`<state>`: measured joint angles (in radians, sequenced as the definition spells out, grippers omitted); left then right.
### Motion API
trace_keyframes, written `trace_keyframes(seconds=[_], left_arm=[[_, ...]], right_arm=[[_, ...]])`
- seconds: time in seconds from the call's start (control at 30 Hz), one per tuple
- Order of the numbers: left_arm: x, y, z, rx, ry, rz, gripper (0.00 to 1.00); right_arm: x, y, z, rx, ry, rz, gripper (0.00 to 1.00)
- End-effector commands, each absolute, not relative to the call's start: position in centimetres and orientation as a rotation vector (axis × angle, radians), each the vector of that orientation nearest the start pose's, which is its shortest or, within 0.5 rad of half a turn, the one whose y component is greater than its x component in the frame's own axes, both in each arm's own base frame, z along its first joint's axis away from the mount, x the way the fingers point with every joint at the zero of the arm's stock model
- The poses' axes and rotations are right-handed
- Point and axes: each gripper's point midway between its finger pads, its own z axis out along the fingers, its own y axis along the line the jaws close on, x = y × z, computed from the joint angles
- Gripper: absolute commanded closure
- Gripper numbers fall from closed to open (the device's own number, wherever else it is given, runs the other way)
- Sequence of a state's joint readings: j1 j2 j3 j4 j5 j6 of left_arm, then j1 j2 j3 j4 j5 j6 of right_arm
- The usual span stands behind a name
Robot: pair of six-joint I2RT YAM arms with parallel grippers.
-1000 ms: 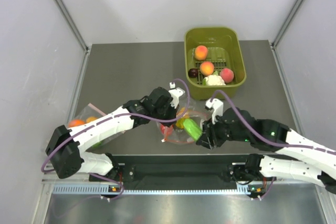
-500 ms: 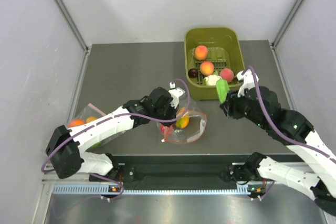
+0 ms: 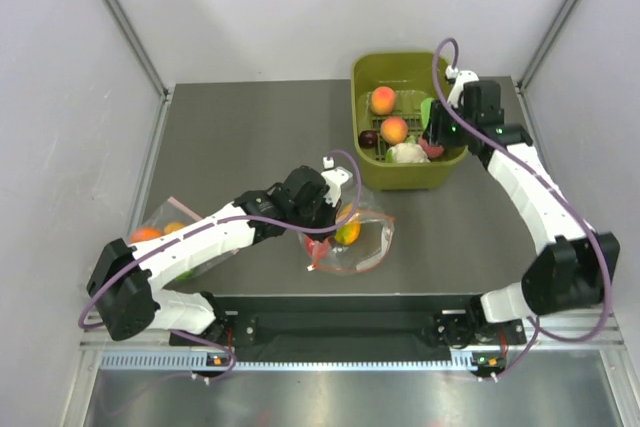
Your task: Open the zip-top bag and remove the fake food
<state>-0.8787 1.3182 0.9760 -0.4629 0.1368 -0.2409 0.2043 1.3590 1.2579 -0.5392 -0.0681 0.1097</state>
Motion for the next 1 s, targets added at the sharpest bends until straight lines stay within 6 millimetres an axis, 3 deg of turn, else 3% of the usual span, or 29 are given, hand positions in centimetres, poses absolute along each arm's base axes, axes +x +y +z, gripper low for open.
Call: trace_keyframes(seconds=[0.0, 0.03, 0.1, 0.13, 0.2, 0.23, 0.3, 0.33, 0.37, 0.5, 0.53, 0.6, 0.63, 0.7, 0.73, 0.8, 0.83, 0.87, 0.93, 0.97], left_arm=[[20.3, -29.7, 16.1, 0.832, 2.242, -0.705, 1.00], [20.3, -29.7, 16.1, 0.834, 2.241, -0.704, 1.00], [20.3, -29.7, 16.2, 0.835, 2.239, -0.699, 1.00], [20.4, -29.7, 16.2, 0.834, 2.238, -0.701, 1.00], [20.4, -29.7, 16.2, 0.834, 2.238, -0.701, 1.00], [20.4, -29.7, 16.2, 0.833, 2.240, -0.698, 1.00], [20.3, -29.7, 16.2, 0.834, 2.240, -0.700, 1.00], [20.4, -29.7, 16.1, 0.834, 2.243, -0.697, 1.00], [20.4, -29.7, 16.2, 0.833, 2.240, -0.698, 1.00], [20.3, -29.7, 16.1, 0.838, 2.241, -0.702, 1.00], [20.3, -29.7, 16.1, 0.838, 2.241, -0.702, 1.00], [20.3, -29.7, 16.1, 0.840, 2.240, -0.703, 1.00], [20.3, -29.7, 16.1, 0.838, 2.241, -0.702, 1.00], [20.3, -29.7, 16.0, 0.839, 2.245, -0.700, 1.00], [20.3, -29.7, 15.9, 0.838, 2.247, -0.697, 1.00], [20.3, -29.7, 15.9, 0.841, 2.247, -0.696, 1.00], [20.3, -29.7, 15.8, 0.841, 2.249, -0.695, 1.00], [20.4, -29.7, 16.0, 0.838, 2.244, -0.694, 1.00], [20.5, -29.6, 16.0, 0.839, 2.241, -0.690, 1.00], [20.6, -29.4, 16.2, 0.832, 2.237, -0.676, 1.00]], right_arm=[[42.6, 10.1, 28.0, -0.209, 2.020, 0.302, 0.81], [43.7, 9.9, 27.0, -0.197, 2.037, 0.281, 0.80], [45.2, 9.5, 27.8, -0.184, 2.007, 0.258, 0.79], [46.1, 9.4, 26.9, -0.176, 2.029, 0.248, 0.76], [47.3, 9.1, 27.3, -0.165, 2.025, 0.237, 0.68], [47.9, 8.8, 26.3, -0.154, 2.047, 0.216, 0.52], [48.5, 8.6, 26.5, -0.146, 2.044, 0.201, 0.31], [48.7, 8.3, 26.0, -0.135, 2.053, 0.184, 0.09], [48.9, 8.3, 26.4, -0.136, 2.047, 0.177, 0.01], [48.3, 8.0, 26.3, -0.127, 2.063, 0.157, 0.00], [47.7, 7.9, 27.7, -0.124, 2.026, 0.165, 0.00], [46.6, 8.1, 27.8, -0.121, 2.010, 0.187, 0.00], [45.5, 8.3, 29.8, -0.125, 1.957, 0.210, 0.01], [43.7, 8.9, 29.8, -0.134, 1.950, 0.244, 0.00], [42.1, 9.3, 31.9, -0.143, 1.891, 0.270, 0.00], [39.8, 10.3, 31.3, -0.159, 1.897, 0.318, 0.00], [37.8, 11.0, 32.9, -0.182, 1.846, 0.363, 0.00], [36.7, 11.7, 31.7, -0.193, 1.864, 0.400, 0.00], [33.4, 14.3, 32.6, -0.260, 1.827, 0.510, 0.02], [32.3, 15.2, 31.3, -0.277, 1.850, 0.541, 0.02]])
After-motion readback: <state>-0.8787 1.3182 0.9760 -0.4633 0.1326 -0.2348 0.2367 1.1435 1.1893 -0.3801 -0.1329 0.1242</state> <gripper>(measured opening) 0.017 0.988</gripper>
